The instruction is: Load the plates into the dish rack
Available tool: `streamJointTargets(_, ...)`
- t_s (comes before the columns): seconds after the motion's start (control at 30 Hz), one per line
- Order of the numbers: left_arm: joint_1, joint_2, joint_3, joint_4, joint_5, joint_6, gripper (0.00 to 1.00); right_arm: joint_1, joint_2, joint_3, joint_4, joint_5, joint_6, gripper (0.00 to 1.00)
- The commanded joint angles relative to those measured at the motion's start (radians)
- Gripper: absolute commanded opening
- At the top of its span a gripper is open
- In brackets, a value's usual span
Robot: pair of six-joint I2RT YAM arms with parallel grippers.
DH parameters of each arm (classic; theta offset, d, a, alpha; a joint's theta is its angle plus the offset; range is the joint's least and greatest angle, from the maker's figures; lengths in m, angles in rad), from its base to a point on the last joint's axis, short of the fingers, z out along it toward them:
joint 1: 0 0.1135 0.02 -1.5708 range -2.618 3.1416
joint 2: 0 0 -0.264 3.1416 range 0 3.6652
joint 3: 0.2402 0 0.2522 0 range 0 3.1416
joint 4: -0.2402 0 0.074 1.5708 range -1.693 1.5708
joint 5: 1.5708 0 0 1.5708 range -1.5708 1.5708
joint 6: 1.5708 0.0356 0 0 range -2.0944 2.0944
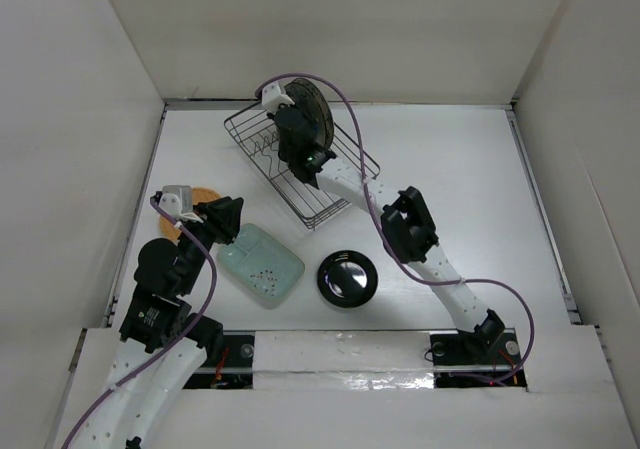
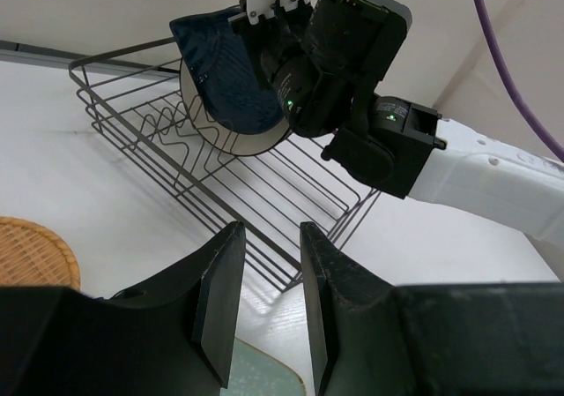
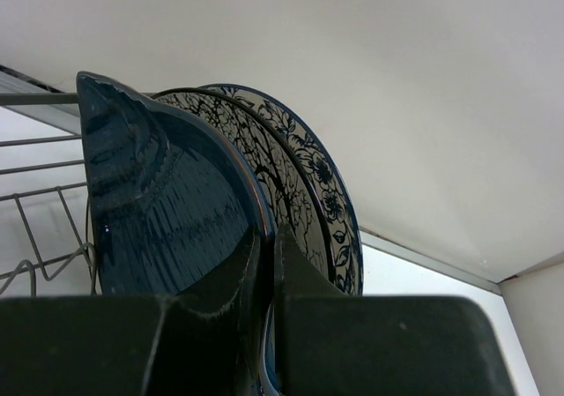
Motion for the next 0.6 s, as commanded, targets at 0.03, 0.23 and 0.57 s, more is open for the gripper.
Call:
streamJointTargets(0.03,-0.007,0.010,0.009,0.049,0.009,-0.003,0.28,0.023,-0.017,-0.033,0.196,0.031,-0.051,0.00)
streamJointTargets(0.23,-0.007,0.011,0.010,0.047,0.006,-0.003,0.28,0.061,0.088,0.031,0.260,0.087,-0.161,0.00)
streamJointTargets(0.57,-0.007,0.014,0.012,0.046,-0.001,0.001,0.28,0.061,0.059,-0.018,0.194,0.046,-0.006,0.25)
